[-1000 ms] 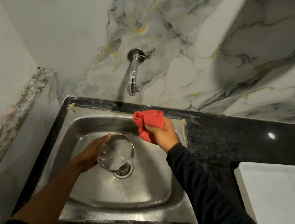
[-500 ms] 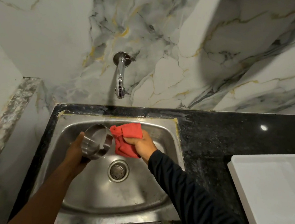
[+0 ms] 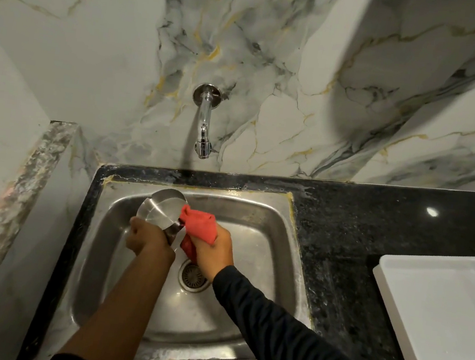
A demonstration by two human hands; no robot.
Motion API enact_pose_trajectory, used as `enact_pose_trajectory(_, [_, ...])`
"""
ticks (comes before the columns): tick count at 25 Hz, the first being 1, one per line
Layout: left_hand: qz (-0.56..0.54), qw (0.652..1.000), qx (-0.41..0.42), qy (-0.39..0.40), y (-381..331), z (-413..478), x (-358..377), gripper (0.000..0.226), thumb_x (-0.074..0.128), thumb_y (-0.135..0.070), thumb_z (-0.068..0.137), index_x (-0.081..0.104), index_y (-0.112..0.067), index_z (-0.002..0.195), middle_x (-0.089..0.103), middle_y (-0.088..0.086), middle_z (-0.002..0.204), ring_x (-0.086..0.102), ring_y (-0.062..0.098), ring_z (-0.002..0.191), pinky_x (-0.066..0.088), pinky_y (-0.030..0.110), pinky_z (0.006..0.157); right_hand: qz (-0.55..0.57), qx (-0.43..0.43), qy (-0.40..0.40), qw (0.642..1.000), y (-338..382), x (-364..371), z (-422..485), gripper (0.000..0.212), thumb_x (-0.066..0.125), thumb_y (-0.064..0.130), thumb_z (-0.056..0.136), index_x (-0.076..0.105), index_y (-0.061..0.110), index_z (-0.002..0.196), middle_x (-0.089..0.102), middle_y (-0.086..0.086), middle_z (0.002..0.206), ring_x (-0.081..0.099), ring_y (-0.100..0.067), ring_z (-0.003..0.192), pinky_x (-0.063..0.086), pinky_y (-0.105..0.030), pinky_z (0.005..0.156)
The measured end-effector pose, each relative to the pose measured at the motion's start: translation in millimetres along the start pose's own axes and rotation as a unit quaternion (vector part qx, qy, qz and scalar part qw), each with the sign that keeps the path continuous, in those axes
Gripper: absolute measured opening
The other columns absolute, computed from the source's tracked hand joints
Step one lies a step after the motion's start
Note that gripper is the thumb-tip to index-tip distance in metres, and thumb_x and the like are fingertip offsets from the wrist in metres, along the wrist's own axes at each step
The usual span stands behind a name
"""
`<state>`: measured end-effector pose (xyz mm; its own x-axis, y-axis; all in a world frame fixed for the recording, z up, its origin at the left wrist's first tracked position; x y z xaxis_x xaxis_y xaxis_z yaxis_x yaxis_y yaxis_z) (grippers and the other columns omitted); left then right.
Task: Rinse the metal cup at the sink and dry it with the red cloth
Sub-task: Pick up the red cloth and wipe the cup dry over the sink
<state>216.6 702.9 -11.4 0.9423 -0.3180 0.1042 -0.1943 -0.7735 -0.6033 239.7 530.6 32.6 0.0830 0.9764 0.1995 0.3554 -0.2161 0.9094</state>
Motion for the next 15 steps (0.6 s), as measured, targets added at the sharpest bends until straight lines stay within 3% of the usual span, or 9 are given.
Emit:
enact_pose_trajectory(3, [-0.041, 0.998, -0.010, 0.040, 13.9, -15.8, 11.2, 0.049, 0.061, -0.048, 0.098, 0.069, -0.016, 0.134, 0.075, 0.008, 0.123, 0.075, 0.030, 0.107, 0.065, 0.047, 0.091, 0.044, 0.004, -0.066, 0.997, 13.5, -10.5, 9.7, 0.019, 0.069, 0.009, 0.100, 0.085, 0.019, 0.099, 0.069, -0.007, 0.081, 0.057, -0.019, 0.068, 0.053, -0.035, 0.062])
enact_pose_trajectory(5, [-0.049, 0.996, -0.012, 0.078, 24.7, -30.2, 18.1, 0.045, 0.065, -0.043, 0.098, 0.069, -0.019, 0.135, 0.075, 0.009, 0.127, 0.075, 0.032, 0.110, 0.064, 0.051, 0.094, 0.010, -0.001, -0.098, 0.995, 14.4, -13.3, 12.3, 0.013, 0.069, 0.010, 0.100, 0.082, 0.010, 0.096, 0.071, -0.009, 0.083, 0.060, -0.021, 0.072, 0.057, -0.042, 0.069])
enact_pose_trajectory(7, [-0.054, 0.995, 0.001, 0.087, 30.6, -36.7, 18.7, 0.043, 0.065, -0.039, 0.099, 0.069, -0.021, 0.137, 0.075, 0.009, 0.132, 0.075, 0.032, 0.113, 0.063, 0.051, 0.098, 0.001, 0.001, -0.108, 0.994, 8.1, -13.8, 6.7, 0.021, 0.068, 0.014, 0.101, 0.073, -0.003, 0.090, 0.067, -0.016, 0.076, 0.059, -0.021, 0.067, 0.057, -0.039, 0.062])
enact_pose_trajectory(10, [-0.056, 0.994, 0.048, 0.080, 25.8, -39.0, 17.8, 0.041, 0.063, -0.030, 0.101, 0.067, -0.019, 0.141, 0.072, 0.011, 0.138, 0.073, 0.034, 0.118, 0.060, 0.051, 0.103, 0.019, 0.009, -0.068, 0.997, -2.0, -6.2, -6.5, 0.022, 0.068, 0.015, 0.102, 0.080, 0.009, 0.085, 0.081, -0.013, 0.085, 0.067, -0.007, 0.068, 0.059, -0.019, 0.061])
enact_pose_trajectory(12, [-0.059, 0.993, 0.045, 0.092, 27.8, -36.2, 17.8, 0.043, 0.064, -0.028, 0.101, 0.066, -0.019, 0.143, 0.072, 0.011, 0.137, 0.074, 0.034, 0.117, 0.060, 0.053, 0.102, 0.018, 0.013, -0.032, 0.999, 2.0, -5.5, -11.5, 0.026, 0.068, 0.011, 0.102, 0.084, 0.024, 0.085, 0.084, -0.012, 0.096, 0.073, -0.004, 0.074, 0.062, -0.019, 0.068])
enact_pose_trajectory(13, [-0.062, 0.993, 0.039, 0.095, 29.3, -36.1, 16.9, 0.045, 0.065, -0.030, 0.100, 0.064, -0.020, 0.144, 0.072, 0.011, 0.137, 0.074, 0.034, 0.116, 0.061, 0.053, 0.101, 0.013, 0.020, -0.011, 1.000, 4.8, -8.8, -12.7, 0.025, 0.067, 0.006, 0.101, 0.084, 0.023, 0.093, 0.083, -0.014, 0.100, 0.075, -0.005, 0.079, 0.062, -0.018, 0.072])
enact_pose_trajectory(15, [-0.051, 0.992, 0.045, 0.102, 29.6, -38.7, 13.9, 0.051, 0.067, -0.034, 0.098, 0.061, -0.021, 0.147, 0.070, 0.009, 0.140, 0.073, 0.033, 0.117, 0.061, 0.053, 0.100, 0.004, 0.039, 0.037, 0.999, 5.8, -22.5, -20.6, 0.025, 0.064, -0.007, 0.099, 0.079, 0.003, 0.116, 0.078, -0.022, 0.118, 0.075, -0.013, 0.093, 0.062, -0.021, 0.082])
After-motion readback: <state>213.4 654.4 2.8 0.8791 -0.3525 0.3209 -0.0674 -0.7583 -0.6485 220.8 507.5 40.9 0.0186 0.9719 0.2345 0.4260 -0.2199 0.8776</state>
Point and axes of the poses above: each hand's wrist, its own z-axis towards the middle knuckle, its own x-axis out of the palm, y = z × x, the point moved 10 cm from there along z, towards the middle knuckle
